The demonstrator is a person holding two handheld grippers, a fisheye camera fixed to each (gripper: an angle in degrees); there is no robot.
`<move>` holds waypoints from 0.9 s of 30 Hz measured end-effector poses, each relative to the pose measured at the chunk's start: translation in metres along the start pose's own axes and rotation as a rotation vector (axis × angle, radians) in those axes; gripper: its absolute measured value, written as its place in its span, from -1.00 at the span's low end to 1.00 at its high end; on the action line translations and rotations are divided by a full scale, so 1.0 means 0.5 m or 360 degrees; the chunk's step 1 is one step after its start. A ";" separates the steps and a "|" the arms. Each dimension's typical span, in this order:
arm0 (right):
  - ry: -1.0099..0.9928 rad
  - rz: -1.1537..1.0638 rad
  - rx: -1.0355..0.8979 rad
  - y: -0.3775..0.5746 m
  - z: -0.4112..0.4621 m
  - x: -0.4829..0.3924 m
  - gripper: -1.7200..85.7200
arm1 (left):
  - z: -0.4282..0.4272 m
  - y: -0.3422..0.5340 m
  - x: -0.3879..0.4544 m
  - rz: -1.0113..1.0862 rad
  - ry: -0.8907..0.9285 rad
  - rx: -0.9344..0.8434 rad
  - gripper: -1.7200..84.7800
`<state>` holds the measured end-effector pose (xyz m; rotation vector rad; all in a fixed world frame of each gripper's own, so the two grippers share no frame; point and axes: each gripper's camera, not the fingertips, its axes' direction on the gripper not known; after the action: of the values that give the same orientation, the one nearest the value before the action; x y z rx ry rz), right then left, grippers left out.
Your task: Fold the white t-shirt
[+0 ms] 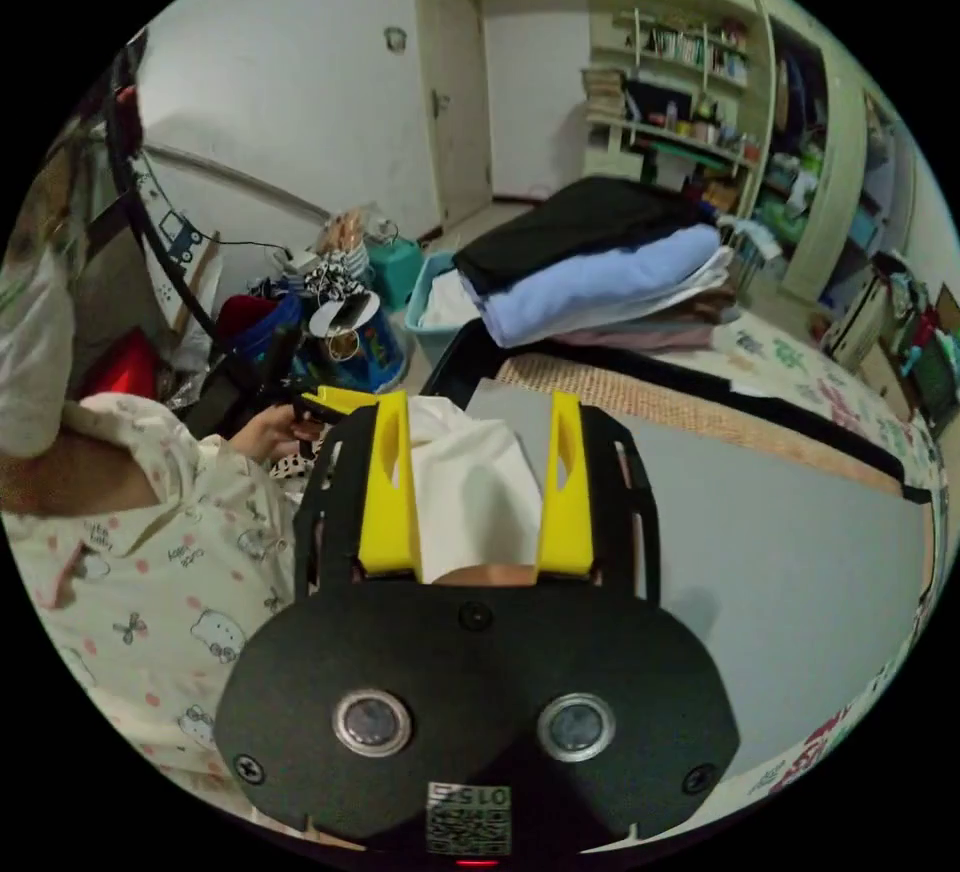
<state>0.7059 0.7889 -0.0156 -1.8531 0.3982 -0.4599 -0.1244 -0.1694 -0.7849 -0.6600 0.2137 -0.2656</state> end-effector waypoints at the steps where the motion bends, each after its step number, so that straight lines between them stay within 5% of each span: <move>1: -0.0023 0.0076 -0.0092 -0.037 0.044 0.041 -0.55 | 0.016 0.005 -0.013 -0.0021 0.0025 -0.0021 -0.66; 8: -0.0379 0.0048 -0.0821 -0.089 0.225 0.066 -0.80 | 0.019 0.004 -0.042 0.0161 0.0202 0.0017 -0.93; 15: -0.0250 0.0260 -0.0142 -0.011 -0.178 0.076 -0.93 | -0.038 -0.121 0.014 0.0562 0.0056 0.0362 -0.95; 20: 0.0166 0.0489 0.0424 0.272 -0.555 -0.030 -0.95 | 0.019 -0.208 0.109 0.0838 0.0126 0.0554 -0.95; 24: 0.0461 0.0663 0.0478 0.465 -0.616 -0.100 -0.94 | 0.101 -0.182 0.098 0.0818 0.0056 0.0602 -0.95; 27: 0.0555 0.0720 0.0231 0.530 -0.613 -0.075 -0.92 | 0.143 -0.153 0.032 0.0665 -0.0013 0.0514 -0.92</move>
<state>0.5088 0.4741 -0.1811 -1.4818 0.9698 -0.4830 -0.1026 -0.1912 -0.6835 -0.2848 0.2878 0.1044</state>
